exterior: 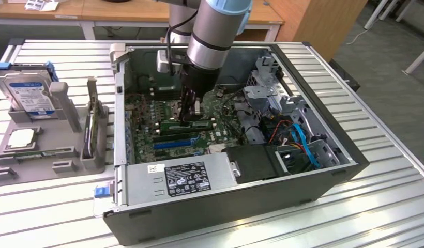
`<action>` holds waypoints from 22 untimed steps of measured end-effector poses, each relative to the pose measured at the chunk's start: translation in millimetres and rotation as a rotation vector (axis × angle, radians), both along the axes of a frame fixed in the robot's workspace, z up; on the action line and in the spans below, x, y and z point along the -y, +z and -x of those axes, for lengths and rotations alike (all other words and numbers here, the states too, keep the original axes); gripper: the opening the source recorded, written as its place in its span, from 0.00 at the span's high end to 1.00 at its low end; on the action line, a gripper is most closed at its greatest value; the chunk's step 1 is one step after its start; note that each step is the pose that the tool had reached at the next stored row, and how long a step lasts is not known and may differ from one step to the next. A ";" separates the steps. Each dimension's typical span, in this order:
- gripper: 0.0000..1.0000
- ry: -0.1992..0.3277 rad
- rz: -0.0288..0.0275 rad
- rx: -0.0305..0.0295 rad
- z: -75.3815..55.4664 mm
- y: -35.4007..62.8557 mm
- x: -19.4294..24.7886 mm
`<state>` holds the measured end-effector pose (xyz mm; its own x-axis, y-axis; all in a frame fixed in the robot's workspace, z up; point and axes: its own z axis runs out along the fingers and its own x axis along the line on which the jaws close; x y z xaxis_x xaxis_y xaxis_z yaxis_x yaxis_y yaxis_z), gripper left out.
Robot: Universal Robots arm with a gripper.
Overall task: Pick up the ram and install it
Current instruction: 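Insert the ram into the slot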
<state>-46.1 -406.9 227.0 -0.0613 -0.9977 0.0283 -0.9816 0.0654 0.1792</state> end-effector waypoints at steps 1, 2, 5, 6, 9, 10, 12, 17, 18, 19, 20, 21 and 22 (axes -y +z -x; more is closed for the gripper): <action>0.73 0.000 0.0001 -0.0001 0.0 0.0 0.0; 0.73 0.000 -0.0002 0.0001 0.0 -0.7 -0.1; 0.73 0.000 0.0003 0.0000 0.1 -1.6 0.0; 0.73 0.000 0.0004 -0.0001 0.1 -1.7 0.0; 0.73 0.000 0.0004 0.0002 0.3 -2.1 1.0; 0.73 0.000 0.0004 0.0001 0.3 -2.1 1.0; 0.73 0.000 0.0005 0.0001 0.2 -2.1 1.2; 0.73 0.000 0.0009 0.0001 0.3 -2.4 2.4; 0.73 0.000 0.0009 0.0000 0.3 -2.4 2.4; 0.73 0.000 0.0010 0.0001 0.3 -2.5 2.4; 0.73 0.000 0.0010 0.0000 0.2 -2.6 2.5; 0.73 0.000 0.0010 0.0000 -0.3 -2.7 2.5; 0.73 0.000 0.0010 0.0000 -0.9 -2.9 2.5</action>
